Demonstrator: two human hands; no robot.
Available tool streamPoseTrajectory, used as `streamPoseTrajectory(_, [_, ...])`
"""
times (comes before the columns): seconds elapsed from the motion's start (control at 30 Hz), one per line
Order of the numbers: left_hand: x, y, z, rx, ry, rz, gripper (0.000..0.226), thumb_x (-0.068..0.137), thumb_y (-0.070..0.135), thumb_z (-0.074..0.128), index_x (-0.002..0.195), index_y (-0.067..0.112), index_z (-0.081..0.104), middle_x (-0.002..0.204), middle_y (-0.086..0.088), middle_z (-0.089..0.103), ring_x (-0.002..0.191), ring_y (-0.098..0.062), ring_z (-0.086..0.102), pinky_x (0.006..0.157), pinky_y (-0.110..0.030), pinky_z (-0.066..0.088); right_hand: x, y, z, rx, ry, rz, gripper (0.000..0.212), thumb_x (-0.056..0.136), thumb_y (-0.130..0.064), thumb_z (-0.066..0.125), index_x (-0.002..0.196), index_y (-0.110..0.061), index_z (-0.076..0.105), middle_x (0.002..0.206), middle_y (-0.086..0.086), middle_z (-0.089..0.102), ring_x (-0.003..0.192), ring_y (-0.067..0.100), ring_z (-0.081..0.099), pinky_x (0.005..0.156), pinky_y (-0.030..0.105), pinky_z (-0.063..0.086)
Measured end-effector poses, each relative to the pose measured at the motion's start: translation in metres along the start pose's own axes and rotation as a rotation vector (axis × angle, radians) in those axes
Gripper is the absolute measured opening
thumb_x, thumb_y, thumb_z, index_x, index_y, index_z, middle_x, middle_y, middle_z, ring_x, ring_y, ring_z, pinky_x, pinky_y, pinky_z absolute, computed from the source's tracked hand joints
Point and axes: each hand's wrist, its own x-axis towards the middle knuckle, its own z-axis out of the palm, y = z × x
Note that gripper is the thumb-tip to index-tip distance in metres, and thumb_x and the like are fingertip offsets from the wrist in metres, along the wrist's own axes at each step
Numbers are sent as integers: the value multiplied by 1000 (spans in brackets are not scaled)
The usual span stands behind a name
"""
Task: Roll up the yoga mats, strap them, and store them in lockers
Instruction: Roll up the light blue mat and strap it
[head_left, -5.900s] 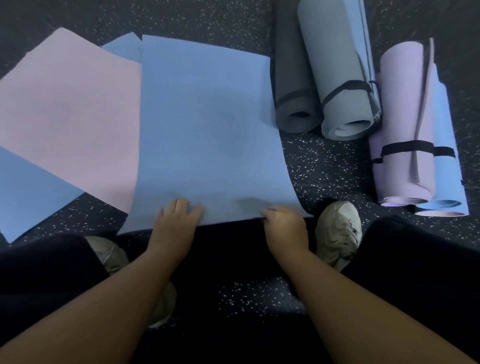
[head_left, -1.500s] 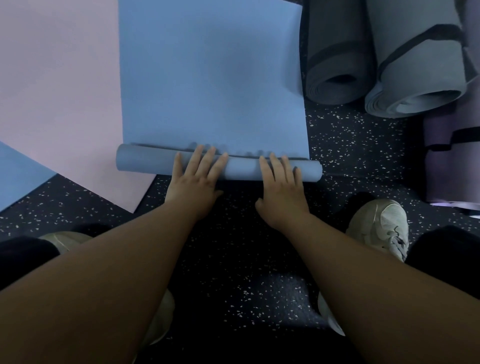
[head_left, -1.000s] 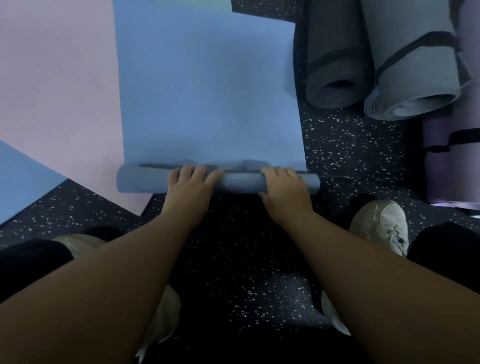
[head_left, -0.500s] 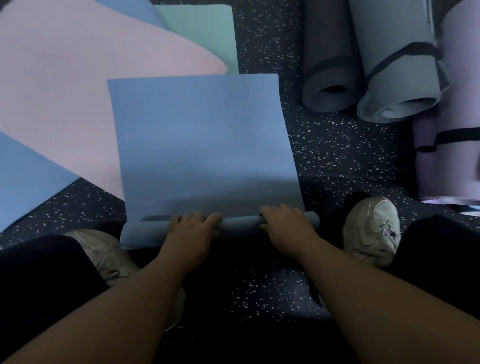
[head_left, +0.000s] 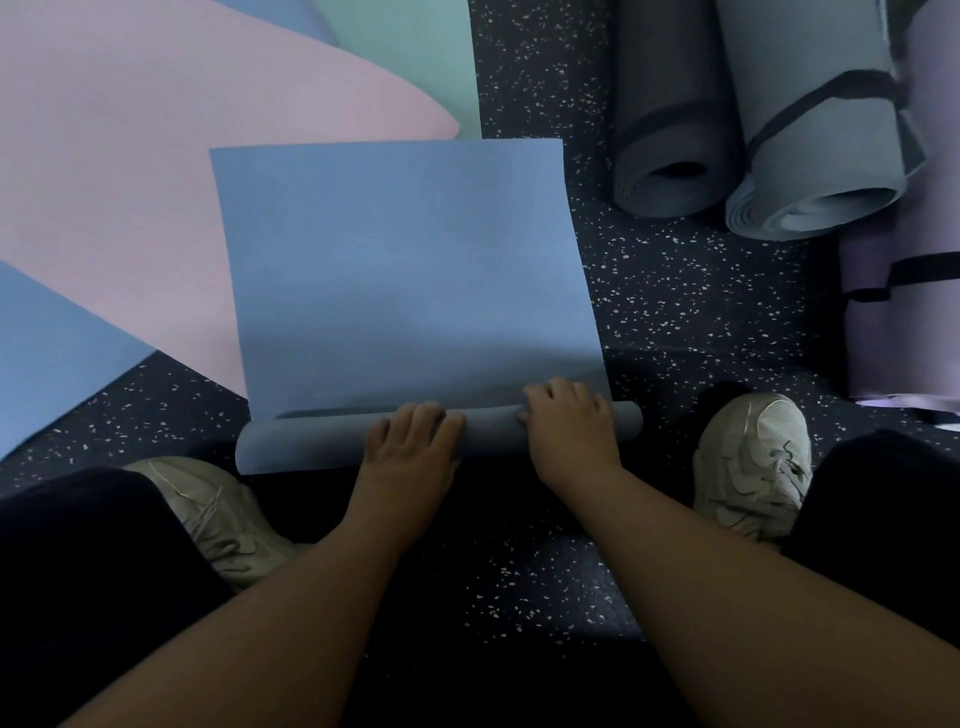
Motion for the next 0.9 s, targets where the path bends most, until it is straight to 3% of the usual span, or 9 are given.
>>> streamPoseTrajectory(0.1, [4,-3,1,20,-47,-28,41,77,27,45,116,18,53,111,-6,51,103,-28,44,83,-38,29,3,-5,2,60,112,22,31,96,-17,47,126,-15,48,123,7,50,116,29,45,104,45,34])
streamPoseTrajectory(0.23, [19,-1,-3,38,-125,-126,44,74,22,53,116,18,63,107,-2,63,102,-23,43,80,-37,26,0,-6,7,142,338,-89,31,67,-8,76,96,-9,64,97,11,61,86,32,59,74,42,51])
streamPoseTrajectory(0.4, [39,-10,-9,21,-227,-182,38,90,23,46,124,22,61,109,1,67,110,-27,53,89,-40,21,-10,-1,20,183,460,-154,40,61,-10,77,91,-12,51,95,10,55,85,25,39,64,39,49])
streamPoseTrajectory(0.5, [49,-12,-11,4,-289,-251,37,101,30,40,138,30,49,137,2,53,135,-29,35,98,-43,14,-16,-5,26,196,458,-119,28,75,-23,54,100,-15,47,105,5,48,93,23,42,71,40,51])
streamPoseTrajectory(0.6, [57,-11,-16,3,-286,-315,43,101,34,40,144,33,38,156,-5,26,143,-29,18,104,-46,15,-24,-9,30,220,394,-85,40,77,-28,41,112,-12,51,117,9,56,109,23,44,85,44,52])
streamPoseTrajectory(0.67, [64,-10,-18,6,-273,-334,45,100,31,44,145,31,37,157,-9,22,143,-28,18,105,-48,17,-26,-10,34,196,326,-90,52,78,-29,41,126,-9,47,132,10,49,124,24,39,97,50,45])
streamPoseTrajectory(0.8, [72,-16,-20,3,-212,-277,45,96,21,52,141,22,44,149,-11,37,137,-29,32,104,-51,26,-25,-11,36,93,126,-70,93,77,-33,63,150,-7,13,157,12,21,145,23,6,109,53,24])
streamPoseTrajectory(0.9, [63,-21,-14,17,-77,-162,41,90,27,48,128,16,58,135,-13,54,124,-31,51,95,-50,38,-14,-11,23,89,12,-87,94,91,-36,51,145,-14,-24,158,5,-22,138,15,-31,116,47,-3])
